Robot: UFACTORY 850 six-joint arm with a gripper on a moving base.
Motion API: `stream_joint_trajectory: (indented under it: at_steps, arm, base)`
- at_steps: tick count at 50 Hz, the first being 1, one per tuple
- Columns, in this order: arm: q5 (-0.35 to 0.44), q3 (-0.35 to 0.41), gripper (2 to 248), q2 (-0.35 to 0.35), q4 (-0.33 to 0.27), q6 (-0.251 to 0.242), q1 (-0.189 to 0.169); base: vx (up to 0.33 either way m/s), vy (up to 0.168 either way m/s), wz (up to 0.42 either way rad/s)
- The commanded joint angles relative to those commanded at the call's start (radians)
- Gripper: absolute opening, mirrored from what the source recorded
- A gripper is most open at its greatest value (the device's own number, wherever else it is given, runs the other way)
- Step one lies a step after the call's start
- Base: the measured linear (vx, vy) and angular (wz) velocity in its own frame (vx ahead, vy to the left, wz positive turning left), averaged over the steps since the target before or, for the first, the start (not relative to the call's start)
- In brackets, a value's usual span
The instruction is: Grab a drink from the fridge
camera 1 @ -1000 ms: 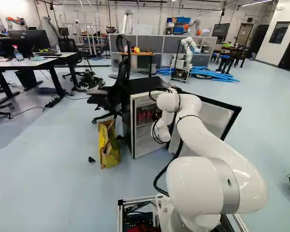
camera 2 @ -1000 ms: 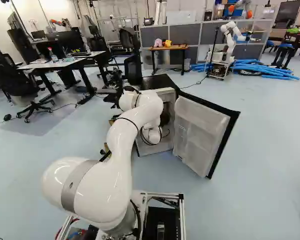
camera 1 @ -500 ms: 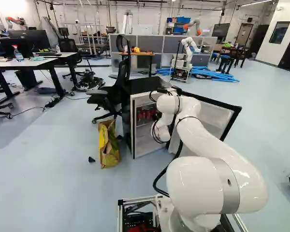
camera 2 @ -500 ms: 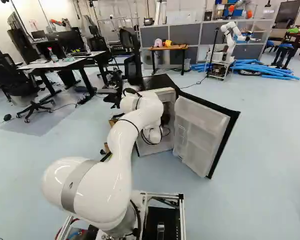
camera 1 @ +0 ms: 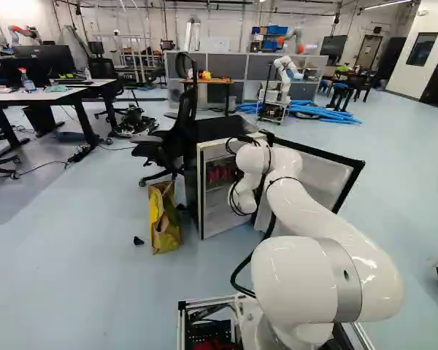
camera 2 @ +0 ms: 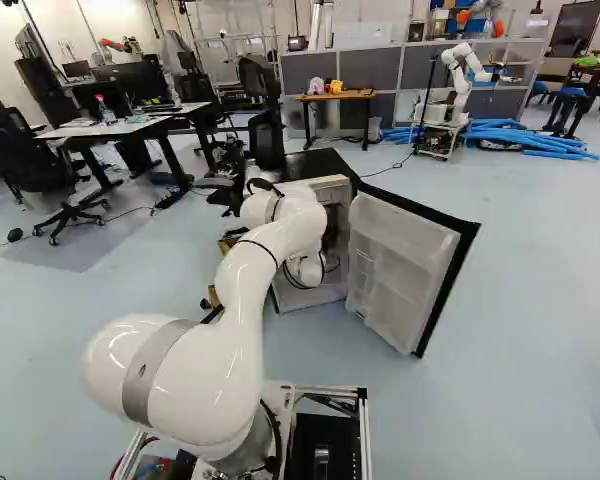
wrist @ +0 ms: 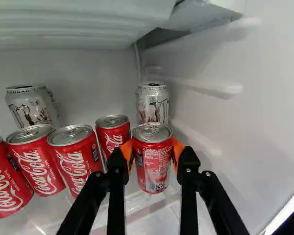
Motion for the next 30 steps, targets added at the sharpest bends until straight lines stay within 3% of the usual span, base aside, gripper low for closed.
stream_joint_trajectory:
  at_steps: [3,4,30]
  arm:
    - [0.000,0.000,110,0.000,0.000,0.000,0.000]
    - [0.000,0.000,96,0.000,0.000,0.000,0.000]
    - [0.000,0.015,96,0.009,0.000,0.000,0.001]
  base:
    - [0.000,0.000,0.000]
    - [0.000,0.000,0.000]
    - [0.000,0.000,0.000]
